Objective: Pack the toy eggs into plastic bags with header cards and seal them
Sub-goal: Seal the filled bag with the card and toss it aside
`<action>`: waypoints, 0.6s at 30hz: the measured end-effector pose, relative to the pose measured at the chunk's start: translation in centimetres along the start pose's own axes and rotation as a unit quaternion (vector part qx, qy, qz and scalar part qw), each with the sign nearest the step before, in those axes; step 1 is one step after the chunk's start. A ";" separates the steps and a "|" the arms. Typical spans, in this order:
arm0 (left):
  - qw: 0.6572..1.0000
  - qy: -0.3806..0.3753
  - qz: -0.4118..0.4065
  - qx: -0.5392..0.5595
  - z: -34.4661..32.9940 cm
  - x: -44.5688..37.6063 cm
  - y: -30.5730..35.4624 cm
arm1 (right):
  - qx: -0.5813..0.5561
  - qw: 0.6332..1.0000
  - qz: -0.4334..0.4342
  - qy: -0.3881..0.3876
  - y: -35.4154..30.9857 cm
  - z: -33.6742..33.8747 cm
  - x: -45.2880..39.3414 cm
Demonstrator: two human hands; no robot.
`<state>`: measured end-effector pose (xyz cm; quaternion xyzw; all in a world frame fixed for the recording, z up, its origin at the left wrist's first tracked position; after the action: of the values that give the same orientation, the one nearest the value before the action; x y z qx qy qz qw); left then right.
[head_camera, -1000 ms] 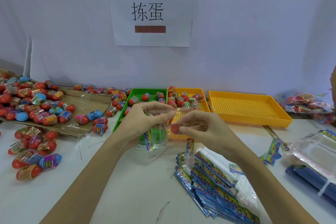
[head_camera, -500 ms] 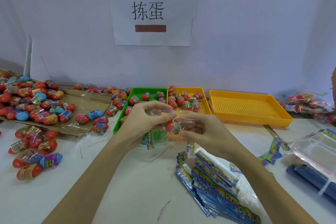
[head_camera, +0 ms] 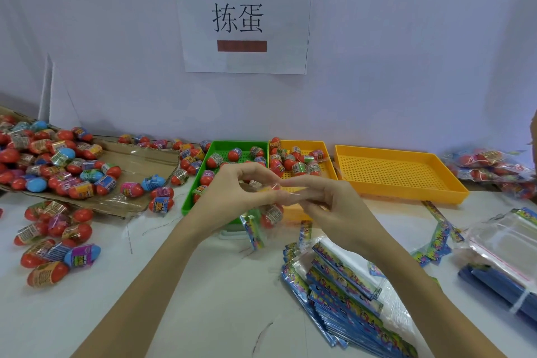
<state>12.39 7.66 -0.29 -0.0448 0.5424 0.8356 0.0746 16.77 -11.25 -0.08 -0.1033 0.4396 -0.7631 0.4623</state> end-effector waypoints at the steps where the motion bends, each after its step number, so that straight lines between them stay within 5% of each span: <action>1: 1.000 -0.010 -0.001 -0.029 -0.1 0.1 0.1 | 0.033 0.999 0.008 0.013 -0.3 0.1 0.1; 8: 0.991 -0.112 -0.014 -0.071 -1.0 0.0 0.3 | 0.178 0.979 0.093 0.023 -2.4 -1.0 0.4; 18: 0.995 -0.066 -0.053 -0.047 0.5 0.4 0.9 | 0.093 0.980 0.139 0.106 -4.3 1.9 -0.4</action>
<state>11.83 7.79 0.70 -0.0221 0.4929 0.8564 0.1521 15.43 -11.24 4.49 0.0841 0.4231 -0.7355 0.5224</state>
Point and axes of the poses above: each hand's wrist, its own x-axis away from the middle knuckle, its own z-axis out of the back of the hand, y = z × x, the point moved 5 cm from there along -x, towards the middle knuckle, and after that the axes turned 12 degrees about -y, right-handed, at the moved point
